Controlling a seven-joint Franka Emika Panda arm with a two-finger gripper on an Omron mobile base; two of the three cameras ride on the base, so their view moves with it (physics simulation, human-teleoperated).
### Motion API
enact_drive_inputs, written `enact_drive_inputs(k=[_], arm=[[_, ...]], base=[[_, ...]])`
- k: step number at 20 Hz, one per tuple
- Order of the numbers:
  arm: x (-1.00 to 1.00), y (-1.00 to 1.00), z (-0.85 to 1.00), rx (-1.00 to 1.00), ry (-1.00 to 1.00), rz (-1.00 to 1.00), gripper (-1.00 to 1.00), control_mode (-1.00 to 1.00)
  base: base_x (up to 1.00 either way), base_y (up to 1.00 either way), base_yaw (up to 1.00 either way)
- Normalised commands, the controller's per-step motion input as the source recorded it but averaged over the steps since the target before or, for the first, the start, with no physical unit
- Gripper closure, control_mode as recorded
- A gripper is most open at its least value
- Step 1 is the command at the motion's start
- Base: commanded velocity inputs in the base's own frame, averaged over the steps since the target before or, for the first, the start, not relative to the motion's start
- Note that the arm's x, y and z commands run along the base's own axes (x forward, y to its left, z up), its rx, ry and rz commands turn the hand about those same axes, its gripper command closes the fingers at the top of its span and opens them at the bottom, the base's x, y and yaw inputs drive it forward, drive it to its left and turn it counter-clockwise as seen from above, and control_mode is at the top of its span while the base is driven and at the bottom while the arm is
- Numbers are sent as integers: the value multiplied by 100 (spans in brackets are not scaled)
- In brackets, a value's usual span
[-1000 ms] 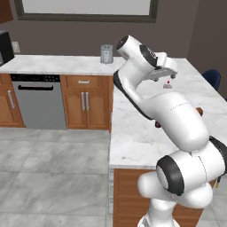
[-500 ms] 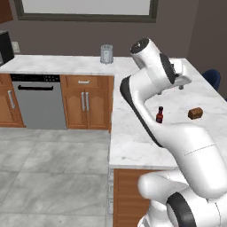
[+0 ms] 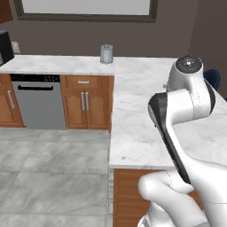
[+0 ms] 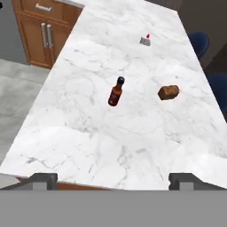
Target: Move the condiment bottle and mayonnaise from the cabinet to the dining counter.
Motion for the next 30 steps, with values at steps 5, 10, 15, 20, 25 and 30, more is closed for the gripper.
enact_drive_inputs(k=[5,10,15,20,25,30], arm=[[-12,21,-5,6,9,26,-100,-100],[0,28,0,0,11,5,-100,-100],[-12,27,0,0,3,0,-100,-100],[0,0,0,0,0,0,-100,100],[0,0,0,0,0,0,-100,100],[0,0,0,0,0,0,-100,100]], base=[[0,0,0],[0,0,0],[0,0,0],[-100,2,0],[-60,0,-26],[18,0,-80]])
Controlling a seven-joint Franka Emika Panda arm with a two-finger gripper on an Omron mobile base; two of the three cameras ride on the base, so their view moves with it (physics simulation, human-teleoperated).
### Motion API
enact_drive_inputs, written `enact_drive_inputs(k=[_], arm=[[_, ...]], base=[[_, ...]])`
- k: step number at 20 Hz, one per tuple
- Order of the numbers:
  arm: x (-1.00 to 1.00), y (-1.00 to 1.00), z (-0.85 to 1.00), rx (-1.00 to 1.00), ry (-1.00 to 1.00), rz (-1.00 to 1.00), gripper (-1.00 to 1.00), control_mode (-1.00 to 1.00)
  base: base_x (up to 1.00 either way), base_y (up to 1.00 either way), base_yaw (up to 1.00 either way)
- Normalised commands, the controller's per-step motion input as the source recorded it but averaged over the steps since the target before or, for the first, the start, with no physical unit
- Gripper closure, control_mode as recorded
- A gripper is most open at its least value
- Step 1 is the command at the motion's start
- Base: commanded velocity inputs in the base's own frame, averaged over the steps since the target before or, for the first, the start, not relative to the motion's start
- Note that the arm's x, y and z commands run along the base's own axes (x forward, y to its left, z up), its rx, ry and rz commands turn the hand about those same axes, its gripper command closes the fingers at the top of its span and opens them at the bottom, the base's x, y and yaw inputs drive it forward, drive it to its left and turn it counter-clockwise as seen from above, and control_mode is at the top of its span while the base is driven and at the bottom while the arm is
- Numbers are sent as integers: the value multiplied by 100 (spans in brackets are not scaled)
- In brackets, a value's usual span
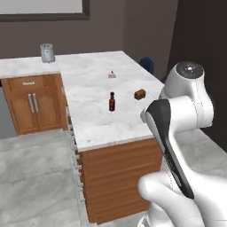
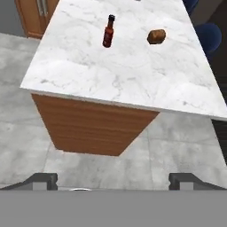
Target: Move the condiment bottle and mayonnaise from the cabinet to the dining counter.
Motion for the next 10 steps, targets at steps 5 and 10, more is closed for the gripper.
enact_drive_inputs(k=[5,10], arm=[[0,0,0,0,0,0,-100,100],[0,0,0,0,0,0,-100,100]], base=[[25,0,-90],[1,0,-96]])
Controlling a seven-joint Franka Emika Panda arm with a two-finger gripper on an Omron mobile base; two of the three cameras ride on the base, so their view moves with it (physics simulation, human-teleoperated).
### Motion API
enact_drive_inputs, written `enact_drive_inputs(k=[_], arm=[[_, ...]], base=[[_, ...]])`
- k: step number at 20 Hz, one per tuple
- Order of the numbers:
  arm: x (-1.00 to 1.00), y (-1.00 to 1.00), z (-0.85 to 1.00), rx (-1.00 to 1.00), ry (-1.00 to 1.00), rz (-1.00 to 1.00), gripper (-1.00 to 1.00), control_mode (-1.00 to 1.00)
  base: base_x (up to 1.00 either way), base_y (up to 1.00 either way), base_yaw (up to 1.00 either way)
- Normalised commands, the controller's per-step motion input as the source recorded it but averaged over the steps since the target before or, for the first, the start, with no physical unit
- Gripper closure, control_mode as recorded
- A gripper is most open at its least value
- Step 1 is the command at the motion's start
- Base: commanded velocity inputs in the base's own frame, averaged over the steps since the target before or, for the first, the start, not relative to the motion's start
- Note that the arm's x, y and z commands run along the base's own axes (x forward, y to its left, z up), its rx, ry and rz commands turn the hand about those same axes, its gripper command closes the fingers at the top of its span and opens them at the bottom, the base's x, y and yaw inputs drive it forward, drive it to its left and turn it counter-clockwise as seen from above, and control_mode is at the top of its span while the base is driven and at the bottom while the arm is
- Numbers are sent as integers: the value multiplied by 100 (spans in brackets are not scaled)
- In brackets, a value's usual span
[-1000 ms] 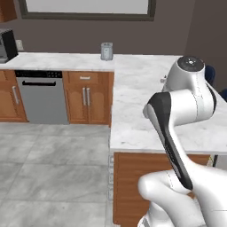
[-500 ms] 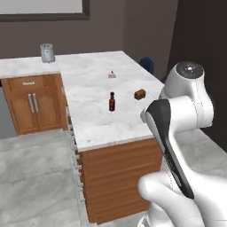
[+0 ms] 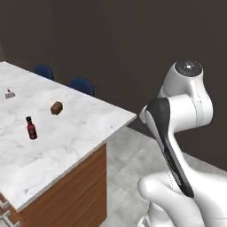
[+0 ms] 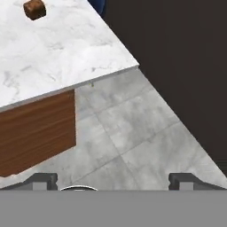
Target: Move the condiment bottle and mayonnaise from the cabinet to the dining counter.
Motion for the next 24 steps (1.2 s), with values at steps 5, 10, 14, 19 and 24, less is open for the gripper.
enact_drive_inputs(k=[5,10,14,19,24], arm=[[0,0,0,0,0,0,-100,100],[0,0,0,0,0,0,-100,100],[0,0,0,0,0,0,-100,100],[0,0,0,0,0,0,-100,100],[0,0,0,0,0,0,-100,100]], base=[[0,0,-97],[0,0,-97],[-3,0,-93],[-7,0,-89],[-9,1,-87]])
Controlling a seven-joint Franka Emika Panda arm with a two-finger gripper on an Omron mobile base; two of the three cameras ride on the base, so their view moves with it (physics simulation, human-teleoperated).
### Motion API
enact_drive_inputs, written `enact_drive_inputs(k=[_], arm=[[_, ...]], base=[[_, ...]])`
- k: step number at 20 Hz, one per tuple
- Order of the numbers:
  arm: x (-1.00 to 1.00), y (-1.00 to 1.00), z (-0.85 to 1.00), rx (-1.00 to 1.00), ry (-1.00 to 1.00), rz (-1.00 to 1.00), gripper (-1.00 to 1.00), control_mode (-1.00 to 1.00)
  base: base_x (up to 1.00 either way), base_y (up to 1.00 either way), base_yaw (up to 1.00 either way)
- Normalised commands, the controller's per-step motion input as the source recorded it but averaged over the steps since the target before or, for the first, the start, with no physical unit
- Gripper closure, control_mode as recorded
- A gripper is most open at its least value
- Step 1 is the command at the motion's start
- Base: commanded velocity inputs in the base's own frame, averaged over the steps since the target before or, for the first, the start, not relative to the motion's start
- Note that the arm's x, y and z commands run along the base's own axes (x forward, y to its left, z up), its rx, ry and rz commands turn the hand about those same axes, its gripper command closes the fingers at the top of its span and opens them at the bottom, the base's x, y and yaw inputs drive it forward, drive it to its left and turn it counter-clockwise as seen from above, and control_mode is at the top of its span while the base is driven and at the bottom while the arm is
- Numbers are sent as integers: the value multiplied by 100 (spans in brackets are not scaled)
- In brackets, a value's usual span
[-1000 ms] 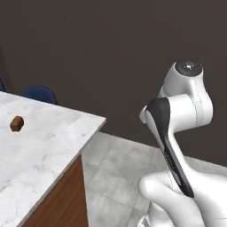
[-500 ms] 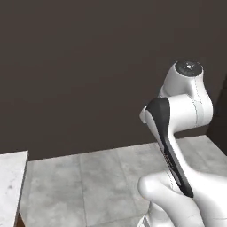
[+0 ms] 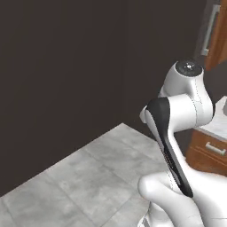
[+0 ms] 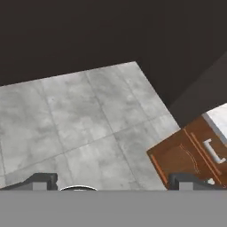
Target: Move the condiment bottle and mayonnaise from the cabinet to the dining counter.
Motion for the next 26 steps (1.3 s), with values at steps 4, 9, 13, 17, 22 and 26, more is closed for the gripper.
enact_drive_inputs(k=[4,9,13,17,22,26], arm=[[0,0,0,0,0,0,-100,100],[0,0,0,0,0,0,-100,100],[0,0,0,0,0,0,-100,100],[0,0,0,0,0,0,-100,100],[0,0,0,0,0,0,-100,100],[0,0,0,0,0,0,-100,100]], base=[[-8,0,-85],[-5,0,-83],[-1,0,-81],[0,-6,-77],[12,-3,-59],[68,9,-30]])
